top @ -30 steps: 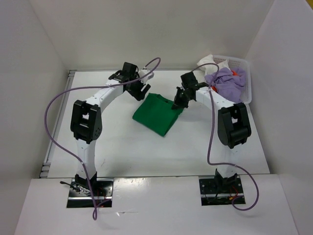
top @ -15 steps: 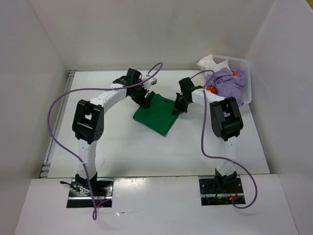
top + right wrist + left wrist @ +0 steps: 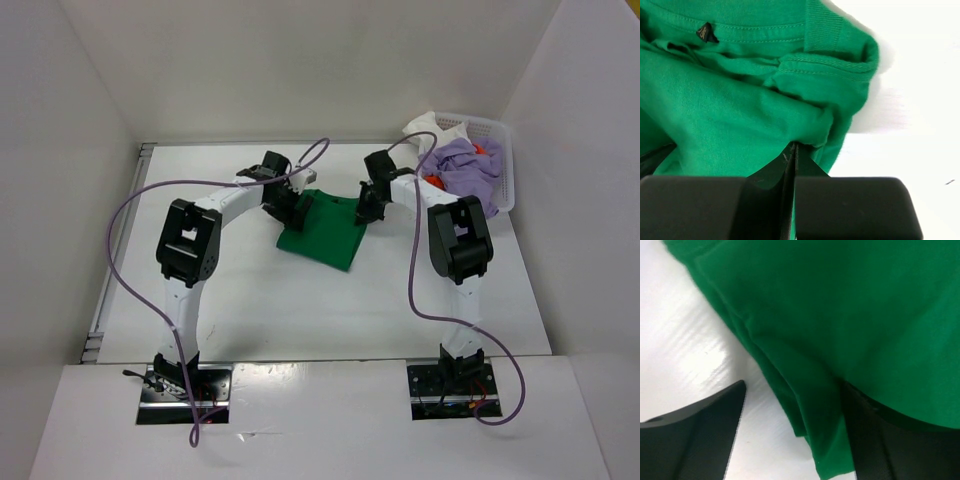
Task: Fold and stack the t-shirts
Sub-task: Put the neatly folded tshirt into the corner of the board with the left arm
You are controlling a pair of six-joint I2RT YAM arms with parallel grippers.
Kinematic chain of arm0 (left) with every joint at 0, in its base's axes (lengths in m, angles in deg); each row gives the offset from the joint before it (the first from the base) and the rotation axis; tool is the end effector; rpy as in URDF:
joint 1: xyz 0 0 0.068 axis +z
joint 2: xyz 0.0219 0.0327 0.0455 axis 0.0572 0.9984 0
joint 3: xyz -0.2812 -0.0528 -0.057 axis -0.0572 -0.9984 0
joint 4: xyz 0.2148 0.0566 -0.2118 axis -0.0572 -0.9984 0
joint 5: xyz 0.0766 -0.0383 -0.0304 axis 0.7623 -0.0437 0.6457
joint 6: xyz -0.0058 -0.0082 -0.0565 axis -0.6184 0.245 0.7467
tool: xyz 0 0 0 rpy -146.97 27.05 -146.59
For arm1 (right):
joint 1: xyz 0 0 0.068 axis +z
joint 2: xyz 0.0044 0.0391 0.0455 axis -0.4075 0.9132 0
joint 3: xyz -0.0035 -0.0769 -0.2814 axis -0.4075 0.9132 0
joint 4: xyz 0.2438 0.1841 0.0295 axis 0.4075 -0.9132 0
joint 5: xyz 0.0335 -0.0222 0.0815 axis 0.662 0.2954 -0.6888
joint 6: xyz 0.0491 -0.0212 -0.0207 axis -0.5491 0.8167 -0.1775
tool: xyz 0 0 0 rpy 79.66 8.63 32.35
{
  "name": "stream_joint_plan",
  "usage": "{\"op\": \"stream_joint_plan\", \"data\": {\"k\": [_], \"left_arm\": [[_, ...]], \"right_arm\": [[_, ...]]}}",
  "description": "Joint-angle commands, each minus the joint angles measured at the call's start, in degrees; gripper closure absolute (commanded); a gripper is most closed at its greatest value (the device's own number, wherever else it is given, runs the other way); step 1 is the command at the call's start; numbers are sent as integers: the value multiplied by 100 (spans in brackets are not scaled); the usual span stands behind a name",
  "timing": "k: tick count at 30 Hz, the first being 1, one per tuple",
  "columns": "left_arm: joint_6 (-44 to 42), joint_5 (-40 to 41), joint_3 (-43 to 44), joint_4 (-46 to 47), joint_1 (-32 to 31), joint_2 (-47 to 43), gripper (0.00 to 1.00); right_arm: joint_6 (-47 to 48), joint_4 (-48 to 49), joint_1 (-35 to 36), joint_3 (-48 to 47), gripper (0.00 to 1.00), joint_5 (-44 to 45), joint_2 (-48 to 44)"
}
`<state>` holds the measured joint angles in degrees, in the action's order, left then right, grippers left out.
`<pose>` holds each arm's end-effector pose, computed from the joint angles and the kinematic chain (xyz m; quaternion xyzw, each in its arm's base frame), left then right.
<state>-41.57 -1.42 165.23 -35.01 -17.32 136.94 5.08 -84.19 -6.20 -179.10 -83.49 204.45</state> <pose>0.4955 -0.1963 0.1637 0.2725 0.9117 -0.1418 0.2728 0.4754 0.1587 0.1528 0.0921 0.9661 0.1545 0.1852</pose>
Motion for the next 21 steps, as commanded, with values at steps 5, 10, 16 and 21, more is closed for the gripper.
{"op": "stream_joint_plan", "data": {"k": [5, 10, 16, 21], "left_arm": [[245, -846, -310, -182, 30, 245, 40], [298, -1146, -310, -236, -23, 316, 80], [298, -629, -257, -236, 143, 149, 100], [175, -102, -380, -236, 897, -123, 100]], "right_arm": [[156, -228, -71, -324, 100, 143, -499], [104, -281, -71, -271, 100, 142, -947], [51, -404, -185, -139, 100, 89, -1658], [103, -668, -351, -33, 97, 159, -2204]]}}
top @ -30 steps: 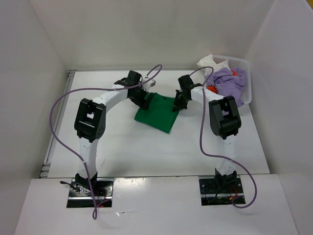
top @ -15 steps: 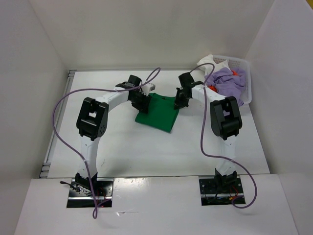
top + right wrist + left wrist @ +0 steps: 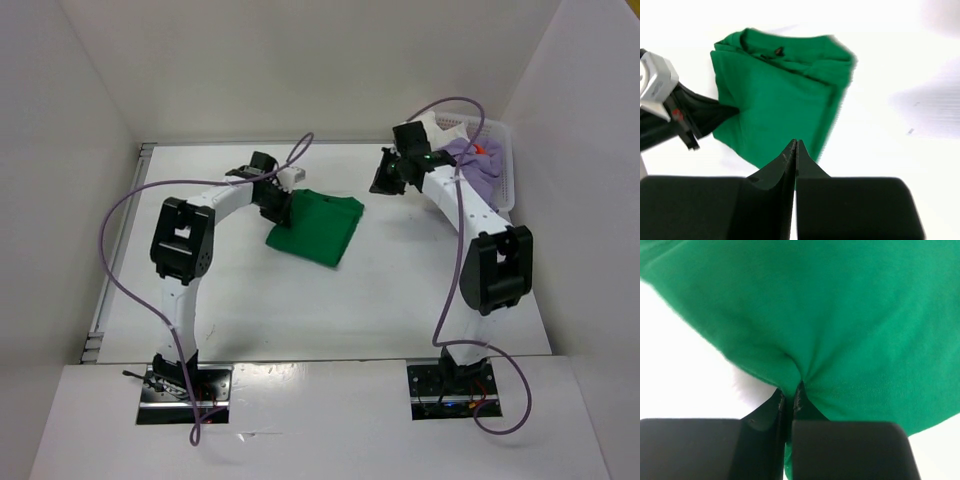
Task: Fold and stack the t-shirts
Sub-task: Put the neatly folded tshirt into the corner of the board with the left arm
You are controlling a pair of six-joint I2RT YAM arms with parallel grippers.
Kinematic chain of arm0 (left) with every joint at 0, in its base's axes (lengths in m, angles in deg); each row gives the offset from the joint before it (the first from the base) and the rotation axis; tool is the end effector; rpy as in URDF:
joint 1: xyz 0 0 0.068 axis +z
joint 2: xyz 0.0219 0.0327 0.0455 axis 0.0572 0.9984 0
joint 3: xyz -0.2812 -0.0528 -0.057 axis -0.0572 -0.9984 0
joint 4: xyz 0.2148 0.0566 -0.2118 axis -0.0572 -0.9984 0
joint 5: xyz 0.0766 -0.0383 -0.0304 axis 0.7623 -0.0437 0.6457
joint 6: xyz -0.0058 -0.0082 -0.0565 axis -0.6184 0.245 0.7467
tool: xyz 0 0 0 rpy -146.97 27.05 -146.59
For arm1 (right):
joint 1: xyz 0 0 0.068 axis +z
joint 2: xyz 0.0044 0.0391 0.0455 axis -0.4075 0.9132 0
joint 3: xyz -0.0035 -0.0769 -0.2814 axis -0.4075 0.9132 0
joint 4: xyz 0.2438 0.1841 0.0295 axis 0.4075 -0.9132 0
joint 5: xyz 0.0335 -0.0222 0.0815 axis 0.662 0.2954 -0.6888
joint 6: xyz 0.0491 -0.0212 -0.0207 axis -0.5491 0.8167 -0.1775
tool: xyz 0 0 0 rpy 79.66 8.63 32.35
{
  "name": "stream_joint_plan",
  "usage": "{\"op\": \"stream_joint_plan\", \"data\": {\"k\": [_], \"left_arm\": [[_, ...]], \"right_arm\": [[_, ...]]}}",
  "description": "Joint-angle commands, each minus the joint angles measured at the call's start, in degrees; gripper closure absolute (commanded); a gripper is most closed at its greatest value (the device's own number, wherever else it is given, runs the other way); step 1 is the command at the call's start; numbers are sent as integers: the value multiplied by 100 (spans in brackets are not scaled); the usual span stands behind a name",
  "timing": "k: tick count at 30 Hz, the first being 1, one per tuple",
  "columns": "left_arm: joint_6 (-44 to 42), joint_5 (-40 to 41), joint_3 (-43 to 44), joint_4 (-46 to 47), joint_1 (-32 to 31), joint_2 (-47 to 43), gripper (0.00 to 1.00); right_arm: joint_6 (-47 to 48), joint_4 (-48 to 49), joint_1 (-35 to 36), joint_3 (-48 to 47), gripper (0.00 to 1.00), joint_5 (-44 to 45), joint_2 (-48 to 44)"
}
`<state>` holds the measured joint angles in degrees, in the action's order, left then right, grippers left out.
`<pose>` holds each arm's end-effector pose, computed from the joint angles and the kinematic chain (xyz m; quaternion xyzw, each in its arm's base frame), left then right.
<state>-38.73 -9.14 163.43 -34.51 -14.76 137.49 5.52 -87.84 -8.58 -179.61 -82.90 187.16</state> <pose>0.4969 -0.1773 0.1498 0.2441 0.9150 -0.2048 0.2475 0.4452 0.1283 0.2924 0.0978 0.9298 0.1889 0.3004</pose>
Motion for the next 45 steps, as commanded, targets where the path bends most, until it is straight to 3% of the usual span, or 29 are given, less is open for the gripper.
{"op": "stream_joint_plan", "data": {"k": [1, 10, 19, 26, 32, 41, 45], "left_arm": [[-171, 741, -271, -286, 801, -178, 100], [-1172, 1961, -210, 144, 2181, -302, 100], [-1876, 2560, 1062, 391, 3025, 567, 100], [-1508, 2395, 2415, 57, 3482, 1359, 100], [-1507, 2543, 2996, 84, 3676, 1746, 100], [-1507, 2569, 5789, -1102, 3896, 3273, 99], [-1376, 2499, 8300, -2182, 3949, 4329, 94]], "right_arm": [[121, -356, -114, 17, 97, 188, -536], [499, -962, -281, -484, 97, 522, -880], [693, -1647, -395, -1256, 96, 795, -626], [526, -1885, -395, -1512, 96, 742, -511], [473, -2105, -395, -1679, 96, 874, -458], [473, -2685, -193, -2452, 96, 1067, -37], [473, -2738, -131, -2594, 91, 1067, 87]]}}
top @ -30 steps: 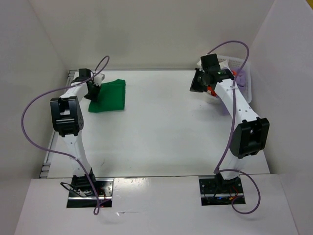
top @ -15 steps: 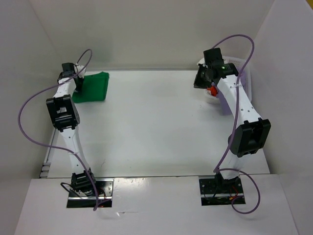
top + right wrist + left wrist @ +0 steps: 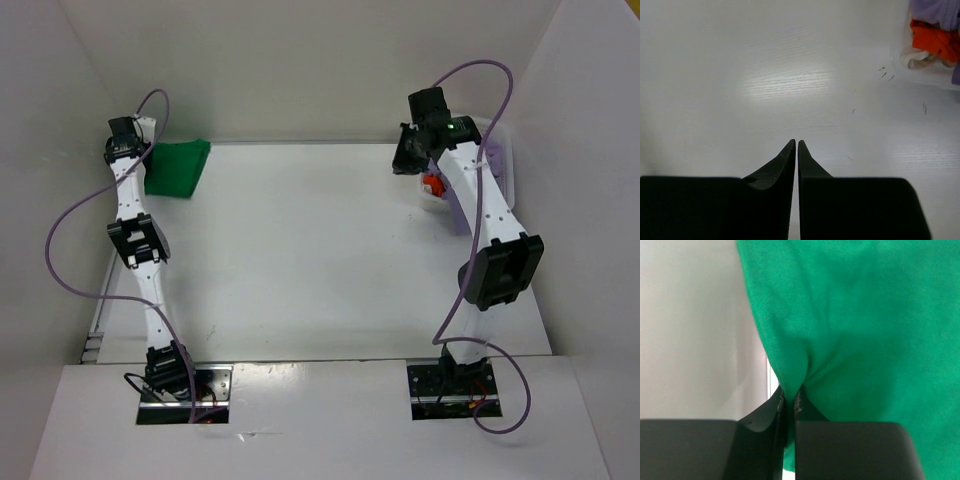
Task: Fold and stack the t-shirts
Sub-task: Put the neatly folded tshirt into the corner of the board with the left arm
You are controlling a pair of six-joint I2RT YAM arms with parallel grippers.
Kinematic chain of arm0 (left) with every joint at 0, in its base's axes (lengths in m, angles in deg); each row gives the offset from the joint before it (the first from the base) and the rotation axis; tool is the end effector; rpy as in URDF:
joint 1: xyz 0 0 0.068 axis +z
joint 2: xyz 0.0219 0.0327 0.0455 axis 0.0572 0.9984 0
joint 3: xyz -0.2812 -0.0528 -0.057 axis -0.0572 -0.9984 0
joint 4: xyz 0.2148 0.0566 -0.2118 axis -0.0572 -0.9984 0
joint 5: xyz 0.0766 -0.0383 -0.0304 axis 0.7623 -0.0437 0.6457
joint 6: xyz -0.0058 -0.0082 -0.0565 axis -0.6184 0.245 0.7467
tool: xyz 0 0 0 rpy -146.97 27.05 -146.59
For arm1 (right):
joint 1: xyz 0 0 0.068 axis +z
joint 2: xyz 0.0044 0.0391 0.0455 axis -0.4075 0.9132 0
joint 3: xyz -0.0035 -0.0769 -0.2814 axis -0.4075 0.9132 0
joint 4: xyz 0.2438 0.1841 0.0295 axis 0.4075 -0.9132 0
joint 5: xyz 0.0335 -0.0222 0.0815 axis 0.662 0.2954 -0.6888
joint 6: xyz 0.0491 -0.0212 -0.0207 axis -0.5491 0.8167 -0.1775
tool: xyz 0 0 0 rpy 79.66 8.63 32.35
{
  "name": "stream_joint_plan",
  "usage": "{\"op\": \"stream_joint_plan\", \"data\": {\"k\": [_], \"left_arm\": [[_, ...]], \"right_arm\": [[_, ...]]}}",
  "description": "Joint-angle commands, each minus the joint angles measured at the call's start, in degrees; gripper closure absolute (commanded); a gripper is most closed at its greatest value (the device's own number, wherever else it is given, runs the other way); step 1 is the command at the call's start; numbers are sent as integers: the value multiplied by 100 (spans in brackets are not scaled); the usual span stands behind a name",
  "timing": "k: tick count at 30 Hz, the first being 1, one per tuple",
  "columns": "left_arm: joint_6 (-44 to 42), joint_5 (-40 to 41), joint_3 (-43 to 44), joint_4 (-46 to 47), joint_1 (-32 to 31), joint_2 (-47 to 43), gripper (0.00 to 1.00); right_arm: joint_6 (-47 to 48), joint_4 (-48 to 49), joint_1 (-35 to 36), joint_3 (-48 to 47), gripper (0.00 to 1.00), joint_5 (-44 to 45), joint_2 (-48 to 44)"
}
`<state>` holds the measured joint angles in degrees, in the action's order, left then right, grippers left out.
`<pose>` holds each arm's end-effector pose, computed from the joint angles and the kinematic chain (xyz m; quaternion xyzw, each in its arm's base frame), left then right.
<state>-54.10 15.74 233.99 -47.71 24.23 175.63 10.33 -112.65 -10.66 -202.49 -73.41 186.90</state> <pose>0.6271 0.2429 0.1878 -0.0123 0.9027 0.1810 0.3903 0.4280 0.1001 0.4087 0.1049 0.9354 0.0930 0.3246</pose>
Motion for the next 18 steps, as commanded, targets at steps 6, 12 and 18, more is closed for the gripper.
{"op": "stream_joint_plan", "data": {"k": [6, 12, 18], "left_arm": [[476, -7, 1373, -1189, -3, 464, 44], [750, 846, 1374, -997, 58, 271, 20], [750, 865, 1374, -1048, 58, -98, 18]], "right_arm": [[-8, -432, 182, -761, 86, 119, 421], [-8, -372, 235, -754, 85, -48, 491], [-8, -152, 287, -271, 85, -101, 114]]}}
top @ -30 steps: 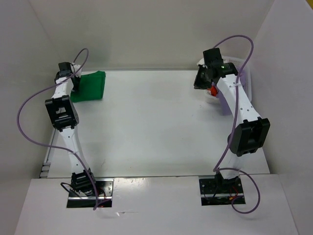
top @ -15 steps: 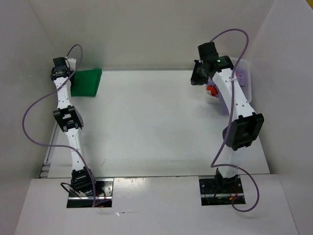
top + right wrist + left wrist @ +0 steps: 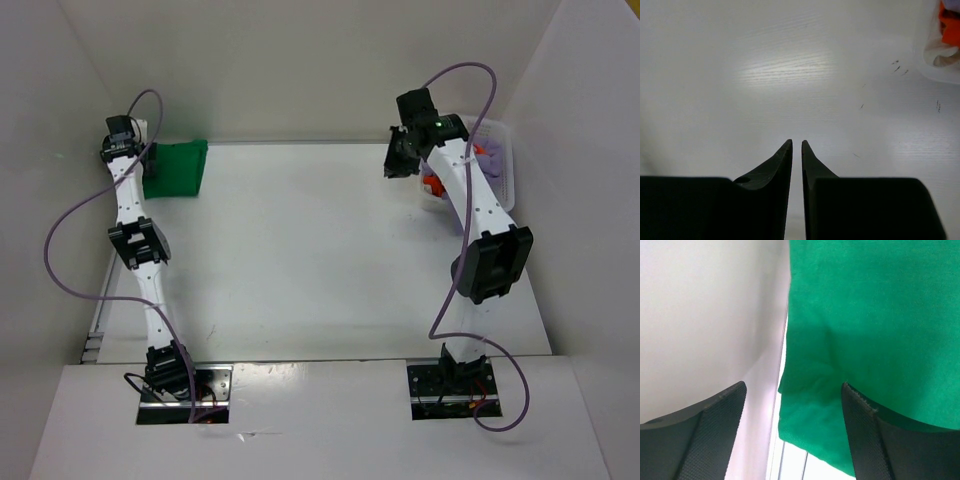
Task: Fold and stack the t-shirts
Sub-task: Put the neatly folded tshirt into the corner of the board with the left arm, then grab crumpled tshirt from bin with the right arm
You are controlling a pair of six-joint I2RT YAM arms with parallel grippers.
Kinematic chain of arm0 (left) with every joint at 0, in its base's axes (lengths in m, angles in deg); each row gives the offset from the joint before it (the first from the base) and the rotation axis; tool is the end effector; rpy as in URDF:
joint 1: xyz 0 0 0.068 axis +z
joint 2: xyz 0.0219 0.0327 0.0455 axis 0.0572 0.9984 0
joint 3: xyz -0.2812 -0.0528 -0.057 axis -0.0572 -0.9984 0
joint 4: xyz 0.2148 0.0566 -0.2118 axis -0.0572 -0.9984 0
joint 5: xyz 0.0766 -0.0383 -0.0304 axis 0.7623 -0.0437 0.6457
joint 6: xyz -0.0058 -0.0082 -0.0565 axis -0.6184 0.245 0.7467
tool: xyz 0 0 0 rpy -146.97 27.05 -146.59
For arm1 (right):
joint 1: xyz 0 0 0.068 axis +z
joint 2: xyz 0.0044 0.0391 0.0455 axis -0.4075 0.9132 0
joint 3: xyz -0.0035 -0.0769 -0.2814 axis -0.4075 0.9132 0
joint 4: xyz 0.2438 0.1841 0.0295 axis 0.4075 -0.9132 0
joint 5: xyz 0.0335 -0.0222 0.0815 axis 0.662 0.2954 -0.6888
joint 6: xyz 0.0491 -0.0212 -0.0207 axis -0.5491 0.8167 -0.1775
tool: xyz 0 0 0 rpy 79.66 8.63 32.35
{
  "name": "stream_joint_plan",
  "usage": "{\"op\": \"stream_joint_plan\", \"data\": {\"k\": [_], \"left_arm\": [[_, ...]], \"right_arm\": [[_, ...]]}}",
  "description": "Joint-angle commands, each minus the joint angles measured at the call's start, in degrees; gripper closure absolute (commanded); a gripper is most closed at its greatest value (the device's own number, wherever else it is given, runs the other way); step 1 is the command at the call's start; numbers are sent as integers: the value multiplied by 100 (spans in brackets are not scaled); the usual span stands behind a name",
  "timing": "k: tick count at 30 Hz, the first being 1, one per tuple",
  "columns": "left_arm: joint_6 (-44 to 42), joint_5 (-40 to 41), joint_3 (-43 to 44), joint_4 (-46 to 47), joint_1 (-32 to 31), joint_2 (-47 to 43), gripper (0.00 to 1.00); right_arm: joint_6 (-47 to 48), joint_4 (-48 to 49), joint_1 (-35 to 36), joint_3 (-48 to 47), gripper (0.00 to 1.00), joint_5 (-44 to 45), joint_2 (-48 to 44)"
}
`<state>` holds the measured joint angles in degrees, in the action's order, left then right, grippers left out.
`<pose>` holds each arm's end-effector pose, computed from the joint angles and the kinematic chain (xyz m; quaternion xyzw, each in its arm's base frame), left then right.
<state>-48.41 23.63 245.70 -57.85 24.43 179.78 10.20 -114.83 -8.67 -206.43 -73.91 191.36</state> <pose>0.6144 0.2464 0.2022 -0.0863 0.9047 0.2149 0.3575 0.4414 0.1199 0.3967 0.0886 0.9449 0.0949 0.3005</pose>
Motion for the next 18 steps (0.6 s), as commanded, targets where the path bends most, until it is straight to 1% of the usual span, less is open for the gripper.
{"op": "stream_joint_plan", "data": {"k": [1, 3, 4, 5, 6, 7, 8, 9, 11, 12, 13, 14, 15, 16, 18], "left_arm": [[182, -3, 203, -122, 39, -714, 16], [182, -310, 203, -202, -110, -1109, 16], [182, -477, 203, -271, -163, -1268, 15], [130, -678, 203, -342, -163, -1435, 13], [129, -1116, 203, -342, -242, -1785, 13], [129, -1416, 203, -490, -295, -1980, 13], [199, -1749, 203, -579, -295, -2165, 13], [199, -2458, 203, -667, -408, -2541, 13], [139, -3217, 203, -999, -576, -2842, 13], [42, -3682, 203, -1115, -872, -3087, 9], [-63, -3860, 203, -1220, -1049, -3194, 9], [-247, -4054, 124, -1413, -1216, -3282, 9], [-327, -4482, 124, -1484, -1523, -3413, 9], [-380, -4730, 54, -1554, -1674, -3467, 7], [-590, -5126, -42, -1739, -1981, -3563, 7]], "right_arm": [[5, 67, 88, 202, 82, -51, -333], [5, 120, 88, 203, 78, 142, -473], [5, 120, 88, 203, 67, 238, -473], [5, 120, 27, 203, 58, 344, -552], [5, 120, -104, 203, 52, 423, -631], [5, 120, -218, 203, 40, 494, -631], [5, 120, -358, 203, 34, 494, -631], [5, 172, -717, 203, 26, 494, -684], [5, 172, -1105, 124, 12, 494, -527], [84, 103, -1298, 28, 10, 547, -413], [180, 102, -1596, -34, 9, 599, -159], [181, 24, -1695, -104, 7, 713, -26], [268, 23, -1765, -166, 5, 1036, 105], [321, -29, -1818, -236, 5, 1178, 220], [322, -30, -1985, -298, 3, 1259, 528]]}}
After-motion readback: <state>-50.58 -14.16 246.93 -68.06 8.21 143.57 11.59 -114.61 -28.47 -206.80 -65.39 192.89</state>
